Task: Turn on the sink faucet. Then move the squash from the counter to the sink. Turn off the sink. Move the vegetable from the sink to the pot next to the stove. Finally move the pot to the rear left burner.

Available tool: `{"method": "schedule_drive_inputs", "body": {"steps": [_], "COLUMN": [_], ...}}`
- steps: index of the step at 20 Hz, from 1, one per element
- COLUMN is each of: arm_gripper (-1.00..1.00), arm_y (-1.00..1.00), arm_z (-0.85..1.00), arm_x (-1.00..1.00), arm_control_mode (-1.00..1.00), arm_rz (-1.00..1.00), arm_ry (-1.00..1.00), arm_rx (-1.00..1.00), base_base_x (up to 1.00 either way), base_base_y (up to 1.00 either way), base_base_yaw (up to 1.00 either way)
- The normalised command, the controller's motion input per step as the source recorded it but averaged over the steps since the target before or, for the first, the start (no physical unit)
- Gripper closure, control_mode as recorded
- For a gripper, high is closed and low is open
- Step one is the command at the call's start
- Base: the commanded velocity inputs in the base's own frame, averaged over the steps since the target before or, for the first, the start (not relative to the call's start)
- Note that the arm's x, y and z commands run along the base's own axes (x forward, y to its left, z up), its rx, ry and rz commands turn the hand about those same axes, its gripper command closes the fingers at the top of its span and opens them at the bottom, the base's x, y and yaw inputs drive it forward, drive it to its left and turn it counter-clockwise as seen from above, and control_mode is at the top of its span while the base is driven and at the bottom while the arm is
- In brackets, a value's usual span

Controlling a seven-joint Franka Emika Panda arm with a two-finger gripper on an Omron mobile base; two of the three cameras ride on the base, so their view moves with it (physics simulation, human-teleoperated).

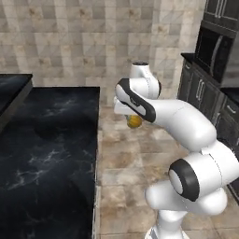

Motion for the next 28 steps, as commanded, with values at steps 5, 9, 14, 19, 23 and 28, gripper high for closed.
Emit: {"method": "schedule_drive_inputs", "body": {"steps": [5, 9, 14, 19, 23, 28], "arm_gripper": [1.00, 1.00, 1.00, 1.00, 1.00, 1.00], "arm_y": [0.00, 0.00, 0.00, 0.00, 0.00, 0.00], "arm_z": [0.00, 0.00, 0.00, 0.00, 0.00, 0.00], "arm_x": [0.00, 0.00, 0.00, 0.00, 0.00, 0.00], "arm_control_mode": [1.00, 1.00, 1.00, 1.00, 1.00, 1.00], "arm_rz": [0.00, 0.00, 0.00, 0.00, 0.00, 0.00], "arm_ry": [0.00, 0.00, 0.00, 0.00, 0.00, 0.00], "arm_rx": [0.00, 0.00, 0.00, 0.00, 0.00, 0.00], "base_base_x": [-0.30, -0.32, -0.35, -0.31, -0.28, -0.27], "base_base_y": [-0.24, -0.26, -0.21, -0.10, -0.01, -0.01], "base_base_yaw": [0.52, 0.51, 0.51, 0.50, 0.49, 0.49]}}
